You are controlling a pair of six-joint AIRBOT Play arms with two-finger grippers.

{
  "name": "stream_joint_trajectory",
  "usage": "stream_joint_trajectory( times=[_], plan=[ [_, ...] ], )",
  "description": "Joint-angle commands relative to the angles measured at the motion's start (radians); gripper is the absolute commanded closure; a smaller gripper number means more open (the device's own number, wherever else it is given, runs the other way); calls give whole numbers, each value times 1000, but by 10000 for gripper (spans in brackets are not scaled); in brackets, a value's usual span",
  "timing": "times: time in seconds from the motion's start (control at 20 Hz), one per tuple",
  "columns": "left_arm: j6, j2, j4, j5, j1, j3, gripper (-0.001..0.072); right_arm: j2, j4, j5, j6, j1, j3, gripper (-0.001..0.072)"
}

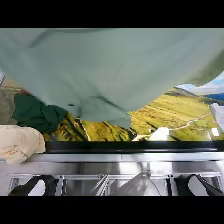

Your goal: Fold the shirts.

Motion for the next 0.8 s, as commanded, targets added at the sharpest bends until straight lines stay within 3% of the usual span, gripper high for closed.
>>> stream_joint_trajectory(
  times=[0.0,0.1,0.2,0.35,0.5,0.75],
  plan=[
    [92,146,2,166,4,1,680,97,1,-6,-21,-1,2,696],
    [146,177,2,231,4,1,680,113,-67,-13,-21,5,1,696],
    [175,127,-1,192,3,1,680,103,-245,-48,-3,51,-2,696],
    [172,-63,-54,63,-43,1,680,71,-540,-184,19,203,-56,697],
    [184,-303,-47,72,-148,1,680,4,-766,-367,48,321,-156,697],
    [240,-675,-42,234,-278,1,680,-264,-833,-655,39,352,-253,697]
  ],
)
